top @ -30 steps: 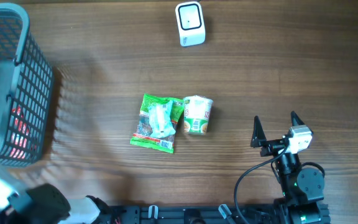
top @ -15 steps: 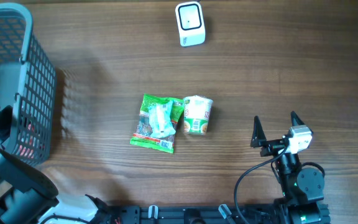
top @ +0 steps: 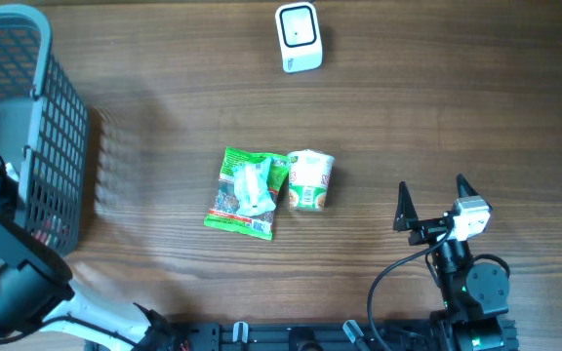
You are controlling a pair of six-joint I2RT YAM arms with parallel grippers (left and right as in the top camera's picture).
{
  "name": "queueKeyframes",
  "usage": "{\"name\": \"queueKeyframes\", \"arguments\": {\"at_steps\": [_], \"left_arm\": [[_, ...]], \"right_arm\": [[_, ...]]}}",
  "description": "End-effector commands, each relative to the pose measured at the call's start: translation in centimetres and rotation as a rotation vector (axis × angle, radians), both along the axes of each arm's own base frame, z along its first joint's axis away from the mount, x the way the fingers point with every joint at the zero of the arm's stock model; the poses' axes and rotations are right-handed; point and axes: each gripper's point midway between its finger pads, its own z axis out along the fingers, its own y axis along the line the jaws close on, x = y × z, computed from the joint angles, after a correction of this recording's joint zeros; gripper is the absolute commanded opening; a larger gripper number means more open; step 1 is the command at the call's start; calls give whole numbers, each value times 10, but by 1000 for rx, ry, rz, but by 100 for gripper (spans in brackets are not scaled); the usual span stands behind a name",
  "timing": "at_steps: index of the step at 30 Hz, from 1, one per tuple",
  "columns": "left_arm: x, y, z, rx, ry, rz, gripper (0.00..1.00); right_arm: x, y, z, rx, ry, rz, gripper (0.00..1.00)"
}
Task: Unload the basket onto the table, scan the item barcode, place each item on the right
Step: 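Reach the left gripper into the basket and grasp the red packets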
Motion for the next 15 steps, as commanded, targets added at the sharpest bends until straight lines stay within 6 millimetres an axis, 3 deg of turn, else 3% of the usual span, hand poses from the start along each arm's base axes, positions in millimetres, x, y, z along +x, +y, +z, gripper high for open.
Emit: {"name": "queueKeyframes", "arguments": {"at_steps": [1,3,5,9,10,11,15], "left_arm": [[11,12,11,29,-37,1,28],[29,30,36,82,-99,48,27],[38,38,47,111,-133,72,28],[45,45,48,136,-166,94,29],[46,46,49,140,-174,114,31],[46,46,49,139,-176,126,40],[36,39,39,116,-139,141,40]], "right_arm": [[0,0,2,-9,-11,5,100],[0,0,2,-9,-11,5,100],[0,0,2,-9,-11,5,100],[0,0,2,-8,-11,5,100],[0,0,2,-9,-11,5,100],[0,0,2,-9,-11,5,100],[0,0,2,-9,-11,5,100]]}}
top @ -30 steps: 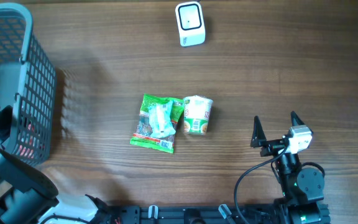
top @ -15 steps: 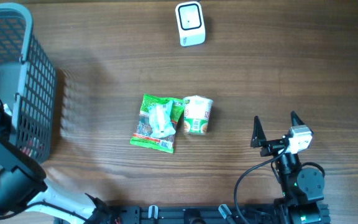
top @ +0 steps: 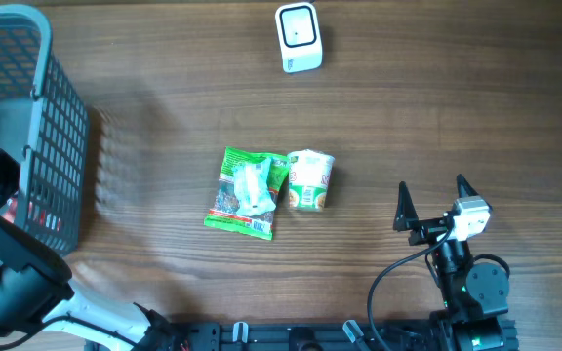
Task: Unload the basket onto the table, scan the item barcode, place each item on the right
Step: 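Reach the left gripper into the basket and grasp the red packets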
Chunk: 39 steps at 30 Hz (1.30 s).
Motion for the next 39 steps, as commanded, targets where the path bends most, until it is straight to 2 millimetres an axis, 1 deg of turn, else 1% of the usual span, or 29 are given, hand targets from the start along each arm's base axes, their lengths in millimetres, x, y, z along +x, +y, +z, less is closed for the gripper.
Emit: {"name": "queueKeyframes", "arguments": {"at_steps": [1,2,3,4,5,6,14,17,20,22,25,28,31,32,34,39], "left_arm": [[-13,-8,-13,-38,35,40,40],[-16,-10,-17,-46,43,41,41],[-19,-11,-22,-49,46,43,57],[-19,-10,-23,-47,43,47,92],[-18,-8,-23,-40,36,48,98],[-16,-6,-21,-32,27,48,100],[-22,-12,-26,-58,53,52,100],[-27,-16,-37,-78,74,52,100],[-36,-22,-50,-85,101,55,100],[-41,-18,-52,-56,122,61,100],[-31,-15,-43,-57,79,82,100],[-18,-12,-19,-73,38,73,100],[-13,-7,4,-48,13,73,100],[-13,-6,7,-41,6,73,100],[-16,-7,7,-44,15,77,100],[-39,-5,-2,-12,112,127,100]], "right_arm": [[0,0,2,-9,-11,4,100],[0,0,2,-9,-11,4,100],[0,0,2,-9,-11,4,100],[0,0,2,-9,-11,4,100],[0,0,2,-9,-11,4,100],[0,0,2,-9,-11,4,100],[0,0,2,-9,-11,4,100],[0,0,2,-9,-11,4,100],[0,0,2,-9,-11,4,100],[0,0,2,-9,-11,4,100],[0,0,2,-9,-11,4,100],[0,0,2,-9,-11,4,100],[0,0,2,-9,-11,4,100],[0,0,2,-9,-11,4,100],[0,0,2,-9,-11,4,100],[0,0,2,-9,-11,4,100]]}}
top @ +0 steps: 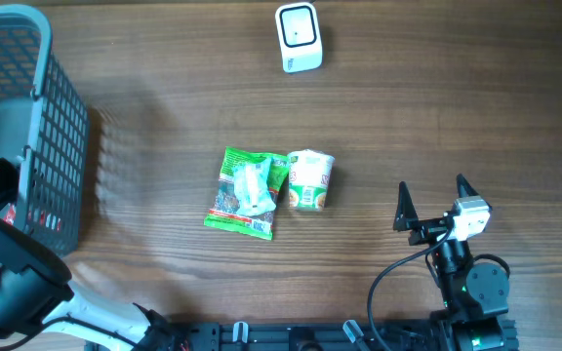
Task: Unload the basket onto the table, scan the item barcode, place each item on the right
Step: 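Reach the left gripper into the basket and grasp the red packets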
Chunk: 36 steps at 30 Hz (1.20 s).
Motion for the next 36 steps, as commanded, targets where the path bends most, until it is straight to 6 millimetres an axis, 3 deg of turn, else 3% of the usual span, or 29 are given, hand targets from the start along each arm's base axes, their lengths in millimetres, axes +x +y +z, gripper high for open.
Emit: {"name": "queueKeyframes", "arguments": {"at_steps": [1,4,10,11,12,13,16,18,22,25,28,31,36], "left_arm": [[-17,5,-2,39,46,52,100],[-31,4,-22,25,51,104,100],[-34,-4,-54,13,14,131,99],[-34,-5,-57,15,10,131,83],[-34,-5,-59,14,6,130,47],[-34,-5,-59,15,6,130,26],[-31,-2,-56,26,-6,130,4],[-28,1,-50,31,-17,130,4],[-9,20,-2,97,-87,130,4],[11,42,71,196,-192,129,4],[30,45,142,249,-336,107,4],[45,30,199,226,-520,134,4],[63,-35,268,178,-745,4,4]], "right_arm": [[0,0,2,-9,-11,4,100],[0,0,2,-9,-11,4,100],[0,0,2,-9,-11,4,100],[0,0,2,-9,-11,4,99],[0,0,2,-9,-11,4,100],[0,0,2,-9,-11,4,100],[0,0,2,-9,-11,4,99],[0,0,2,-9,-11,4,99],[0,0,2,-9,-11,4,100],[0,0,2,-9,-11,4,100],[0,0,2,-9,-11,4,100],[0,0,2,-9,-11,4,100],[0,0,2,-9,-11,4,100]]}}
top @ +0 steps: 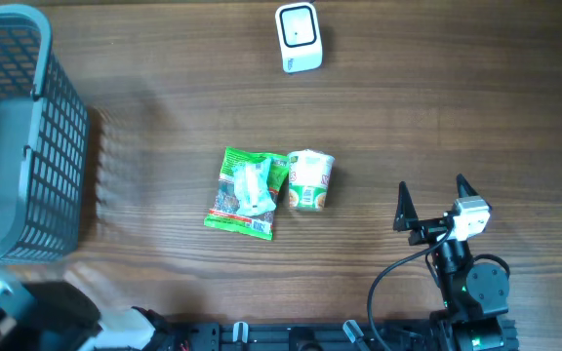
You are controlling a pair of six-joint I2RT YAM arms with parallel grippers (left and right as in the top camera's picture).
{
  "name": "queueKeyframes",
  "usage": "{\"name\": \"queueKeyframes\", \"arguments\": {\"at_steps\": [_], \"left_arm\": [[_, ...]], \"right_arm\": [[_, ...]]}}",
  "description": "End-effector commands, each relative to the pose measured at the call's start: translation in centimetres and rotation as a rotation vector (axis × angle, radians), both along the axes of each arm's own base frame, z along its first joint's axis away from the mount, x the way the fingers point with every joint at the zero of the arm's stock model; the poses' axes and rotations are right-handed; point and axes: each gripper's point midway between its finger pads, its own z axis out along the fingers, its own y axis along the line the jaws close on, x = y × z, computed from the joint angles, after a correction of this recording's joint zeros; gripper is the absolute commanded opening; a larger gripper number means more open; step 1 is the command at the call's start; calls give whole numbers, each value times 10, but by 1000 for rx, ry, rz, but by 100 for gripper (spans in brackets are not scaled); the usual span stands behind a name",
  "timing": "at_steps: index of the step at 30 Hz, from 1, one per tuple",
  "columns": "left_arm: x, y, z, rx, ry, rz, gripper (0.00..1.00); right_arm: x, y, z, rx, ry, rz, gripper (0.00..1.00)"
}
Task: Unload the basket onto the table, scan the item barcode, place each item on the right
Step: 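Reach the left gripper into the basket and grasp the red packets, then carry the red packets out and place them beside the green packet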
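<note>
The white barcode scanner (298, 37) stands at the far middle of the table. A green snack packet (250, 192) lies flat at the centre, touching a small green-and-white cup (310, 178) on its right that lies on its side. My right gripper (431, 190) rests open and empty at the near right, apart from both items. Only part of my left arm (8, 312) shows at the bottom left corner, and its gripper is out of frame. A sliver of red shows at the left edge.
A grey mesh basket (61, 127) takes up the far left, with only bare grey floor showing inside it. The right arm's cable and base (471, 292) sit at the near right edge. Wooden tabletop (437, 88) surrounds the items.
My left arm was reaching into the basket at a red-and-white item; now the arm is out of the basket, at the bottom left corner. That item no longer shows inside. The right arm is unchanged.
My left arm stayed inside the basket's near left part through all three earlier moments, shifting slightly over a red-and-white item. Now it is out of the basket, whose floor shows bare. The packet, cup, scanner and right gripper have stayed where they were.
</note>
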Motion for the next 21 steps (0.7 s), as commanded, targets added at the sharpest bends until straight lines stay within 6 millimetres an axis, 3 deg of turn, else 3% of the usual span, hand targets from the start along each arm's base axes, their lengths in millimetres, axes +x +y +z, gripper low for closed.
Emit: {"name": "queueKeyframes", "arguments": {"at_steps": [1,5,7,8,9,14,16,21], "left_arm": [[20,-62,49,-5,-158,-149,4],[25,-154,99,67,-260,-368,4],[27,-200,99,48,-248,-485,4],[25,-222,89,30,-195,-535,4],[23,-235,76,20,-137,-564,4],[12,-302,-26,-53,259,-750,4],[9,-329,-81,-90,414,-830,4],[-7,-370,-202,-122,671,-952,4]], "right_arm": [[0,0,2,-9,-11,4,100],[0,0,2,-9,-11,4,100],[0,0,2,-9,-11,4,100],[0,0,2,-9,-11,4,100],[0,0,2,-9,-11,4,100],[0,0,2,-9,-11,4,100],[0,0,2,-9,-11,4,100],[0,0,2,-9,-11,4,100]]}}
